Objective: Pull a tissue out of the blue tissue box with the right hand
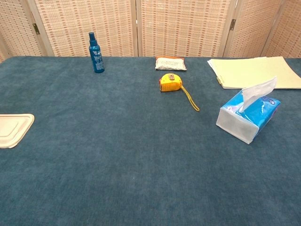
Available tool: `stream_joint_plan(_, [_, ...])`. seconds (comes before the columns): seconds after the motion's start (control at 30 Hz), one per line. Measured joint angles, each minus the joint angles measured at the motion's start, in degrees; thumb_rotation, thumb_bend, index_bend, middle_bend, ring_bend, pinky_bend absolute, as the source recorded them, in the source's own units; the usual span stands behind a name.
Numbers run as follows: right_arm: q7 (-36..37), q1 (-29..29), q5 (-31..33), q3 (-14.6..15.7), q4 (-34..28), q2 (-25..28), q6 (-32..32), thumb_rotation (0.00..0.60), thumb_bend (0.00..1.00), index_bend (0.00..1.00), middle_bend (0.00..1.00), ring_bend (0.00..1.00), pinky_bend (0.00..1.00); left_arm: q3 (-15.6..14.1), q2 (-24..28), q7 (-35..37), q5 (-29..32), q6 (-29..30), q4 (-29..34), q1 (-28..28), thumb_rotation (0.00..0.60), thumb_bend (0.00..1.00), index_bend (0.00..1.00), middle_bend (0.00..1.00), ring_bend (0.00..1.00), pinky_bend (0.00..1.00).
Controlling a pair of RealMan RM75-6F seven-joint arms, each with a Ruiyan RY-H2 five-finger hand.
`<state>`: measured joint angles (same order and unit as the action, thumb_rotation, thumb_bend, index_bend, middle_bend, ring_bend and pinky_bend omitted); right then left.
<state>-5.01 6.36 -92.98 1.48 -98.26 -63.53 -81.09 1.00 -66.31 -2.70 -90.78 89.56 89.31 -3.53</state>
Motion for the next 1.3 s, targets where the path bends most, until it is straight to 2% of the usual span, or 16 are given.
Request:
stream_joint_plan(0.4, [-0.08,0.49,0.68,-1.13,-0.07,-0.17,-0.08,0.6,0.17,0.01,0.01,0.0,0.0,-0.03,0.02,0.09,0.01,-0.14,0.06,-0.02,0.6,0.23,0.0,0.0,0.0,0.14])
stream_joint_plan(0.67, [-1.87,4.27,4.82,-4.73,-1.58,-0.22,4.23,0.6,0.17,0.21,0.1,0.0,0.0,-0.07,0.15,0.43,-0.07,-0.15,0.17,-0.07,0.6,0.23,0.0,0.0,0.0,0.14])
stream_joint_plan(1.0, [-10.22,12.22,18.85,-10.66,-2.8,-2.34,14.8,0.6,0.17,0.26,0.14,0.0,0.0,-0.2,0.53,1.57,-0.3,-0.09,0.16,-0.02,0.6,0.23,0.0,0.0,0.0,0.14])
stream_joint_plan(1.17, [-14.71,16.81,27.05,-12.97,-0.84,-5.13,19.44,0.6,0.17,0.3,0.17,0.0,0.0,-0.2,0.68,2.14,-0.29,-0.07,0.16,0.0,0.6,0.23,0.0,0.0,0.0,0.14])
stream_joint_plan(1.3, [-18.08,20.79,32.57,-14.38,1.63,-8.16,22.36,0.6,0.21,0.33,0.19,0.0,0.0,-0.27,0.75,2.4,-0.42,-0.03,0.13,0.01,0.6,0.24,0.0,0.0,0.0,0.14])
